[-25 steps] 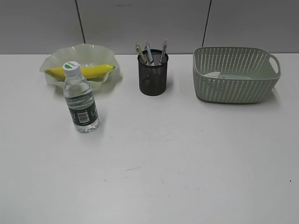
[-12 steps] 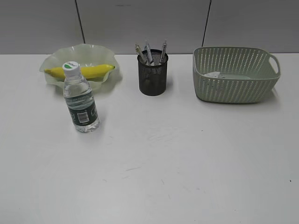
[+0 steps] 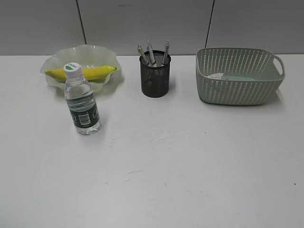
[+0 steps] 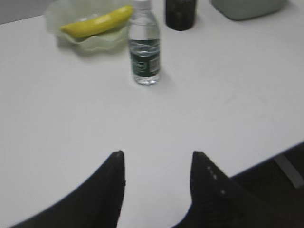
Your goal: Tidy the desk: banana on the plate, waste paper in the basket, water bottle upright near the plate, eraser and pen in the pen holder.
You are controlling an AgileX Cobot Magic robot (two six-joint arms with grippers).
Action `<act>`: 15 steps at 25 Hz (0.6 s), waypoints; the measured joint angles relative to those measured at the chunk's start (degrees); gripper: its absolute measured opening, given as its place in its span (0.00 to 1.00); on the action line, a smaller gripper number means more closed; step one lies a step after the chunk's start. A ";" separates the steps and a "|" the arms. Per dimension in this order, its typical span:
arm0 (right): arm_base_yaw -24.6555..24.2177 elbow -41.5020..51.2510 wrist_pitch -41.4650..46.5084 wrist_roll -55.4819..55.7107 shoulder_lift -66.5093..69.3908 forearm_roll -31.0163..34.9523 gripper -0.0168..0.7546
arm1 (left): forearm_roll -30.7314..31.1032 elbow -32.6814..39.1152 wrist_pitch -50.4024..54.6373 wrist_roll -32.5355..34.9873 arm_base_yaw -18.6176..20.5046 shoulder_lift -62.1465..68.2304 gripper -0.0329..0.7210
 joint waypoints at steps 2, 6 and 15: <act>-4.37 0.00 0.00 0.00 0.00 0.00 0.61 | 0.00 0.00 0.00 0.00 7.79 -0.06 0.50; -13.91 0.00 0.00 0.00 0.00 0.00 0.61 | 0.00 0.00 0.00 0.06 21.29 -0.06 0.50; -21.00 0.00 0.00 0.00 0.00 0.00 0.61 | 0.00 0.00 -0.07 0.06 27.70 -3.92 0.50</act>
